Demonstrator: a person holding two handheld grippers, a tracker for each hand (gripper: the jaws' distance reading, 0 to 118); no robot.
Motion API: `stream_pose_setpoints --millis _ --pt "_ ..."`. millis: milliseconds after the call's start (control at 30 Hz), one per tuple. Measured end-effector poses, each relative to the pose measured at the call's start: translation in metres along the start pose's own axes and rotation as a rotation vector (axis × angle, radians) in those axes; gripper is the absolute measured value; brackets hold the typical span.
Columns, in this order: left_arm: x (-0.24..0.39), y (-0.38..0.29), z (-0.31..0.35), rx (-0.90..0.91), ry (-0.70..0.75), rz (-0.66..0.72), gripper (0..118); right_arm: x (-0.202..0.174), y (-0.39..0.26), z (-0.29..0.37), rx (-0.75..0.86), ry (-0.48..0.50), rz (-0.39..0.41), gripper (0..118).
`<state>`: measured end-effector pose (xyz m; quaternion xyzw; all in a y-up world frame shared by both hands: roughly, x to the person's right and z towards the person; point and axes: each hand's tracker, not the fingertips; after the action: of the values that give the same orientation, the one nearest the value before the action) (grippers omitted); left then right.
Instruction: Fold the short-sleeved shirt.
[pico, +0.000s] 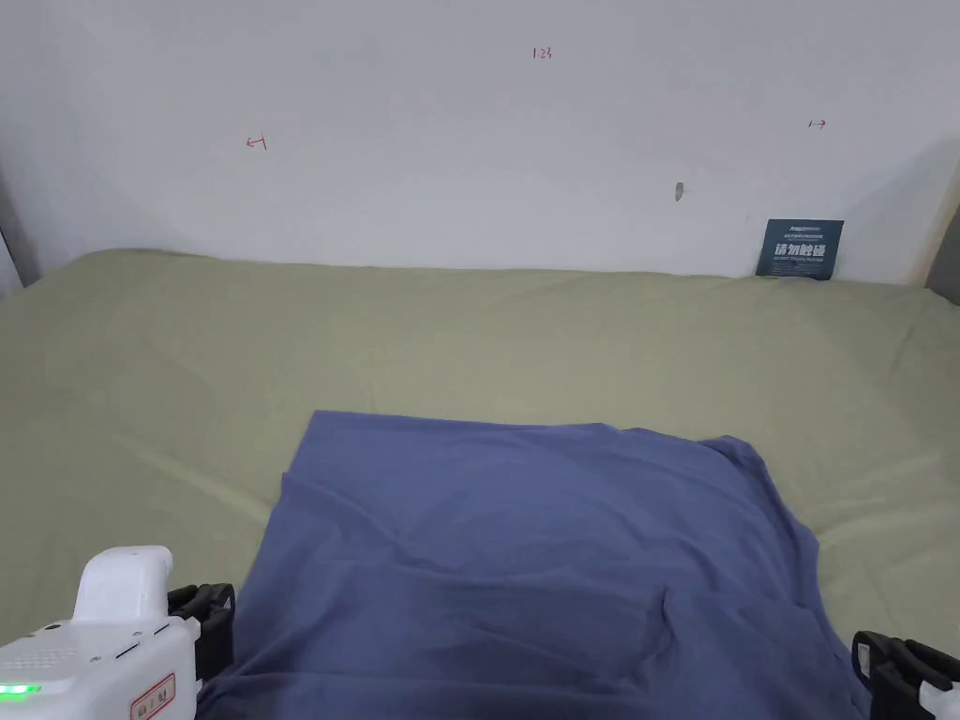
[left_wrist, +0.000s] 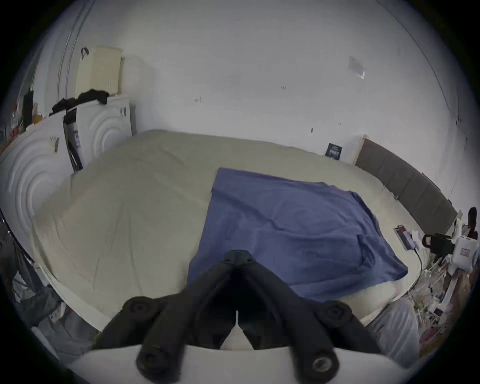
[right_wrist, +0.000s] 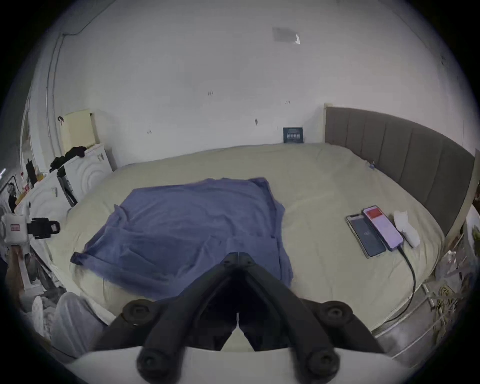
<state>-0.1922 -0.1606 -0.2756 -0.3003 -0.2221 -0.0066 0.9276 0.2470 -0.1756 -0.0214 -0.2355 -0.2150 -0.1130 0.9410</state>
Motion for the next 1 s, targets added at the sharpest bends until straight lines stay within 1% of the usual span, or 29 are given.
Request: stream_pose_setpoints --millis 67,100,200,233,300,367,500,600,633,667,700,733,767,800,867,900,933,967,1000 --pt "0.002 0.000 0.006 0.022 -0.019 0.022 0 -0.006 -0.002 0.003 0.005 0.004 0.002 2" --pt "0.002 0.001 0.018 0.026 -0.018 0.023 0 -0.009 -0.004 0.008 0.013 0.003 0.007 2" --pt "0.002 -0.004 0.026 0.033 -0.003 0.028 0 -0.016 -0.010 0.015 0.036 -0.012 0.024 2" --pt "-0.016 -0.010 0.020 0.030 -0.002 0.044 0 -0.018 -0.012 0.018 0.043 -0.015 0.021 2" --pt "-0.027 -0.017 0.014 0.012 0.014 0.052 0 -0.021 -0.016 0.020 0.041 -0.023 0.014 2" --pt "-0.033 -0.020 0.010 -0.049 0.028 0.053 0 -0.025 -0.019 0.022 0.030 -0.035 0.007 2" --pt "-0.048 -0.029 -0.011 -0.159 0.076 0.035 0 -0.032 -0.029 0.020 0.009 -0.032 0.023 2" --pt "-0.061 -0.034 -0.035 -0.257 0.048 0.066 0 -0.032 -0.033 0.014 -0.018 -0.031 0.027 2" --pt "-0.060 -0.033 -0.040 -0.301 0.021 0.067 3 -0.032 -0.034 0.012 -0.029 -0.030 0.022 2" --pt "-0.059 -0.034 -0.044 -0.287 0.036 0.089 35 -0.030 -0.035 0.011 -0.036 -0.031 0.014 2" --pt "-0.059 -0.035 -0.051 -0.312 0.036 0.081 71 -0.028 -0.037 0.009 -0.041 -0.031 0.007 2" --pt "-0.059 -0.036 -0.058 -0.335 0.043 0.078 99 -0.028 -0.038 0.008 -0.047 -0.034 0.003 2" --pt "-0.058 -0.033 -0.064 -0.355 0.054 0.063 116 -0.027 -0.038 0.006 -0.056 -0.037 0.002 2" --pt "-0.058 -0.033 -0.069 -0.353 0.051 0.063 115 -0.026 -0.039 0.004 -0.062 -0.037 0.002 2" --pt "-0.054 -0.035 -0.083 -0.414 0.063 0.061 114 -0.023 -0.040 0.001 -0.074 -0.037 -0.008 2" --pt "-0.054 -0.034 -0.088 -0.423 0.081 0.038 111 -0.022 -0.040 -0.001 -0.079 -0.037 -0.011 2" --pt "-0.052 -0.034 -0.092 -0.440 0.098 0.000 102 -0.021 -0.039 -0.002 -0.083 -0.038 -0.014 2" --pt "-0.049 -0.034 -0.092 -0.428 0.104 -0.008 68 -0.020 -0.040 -0.004 -0.088 -0.039 -0.012 2" --pt "-0.047 -0.034 -0.092 -0.434 0.086 -0.008 27 -0.019 -0.039 -0.006 -0.096 -0.043 -0.010 2"
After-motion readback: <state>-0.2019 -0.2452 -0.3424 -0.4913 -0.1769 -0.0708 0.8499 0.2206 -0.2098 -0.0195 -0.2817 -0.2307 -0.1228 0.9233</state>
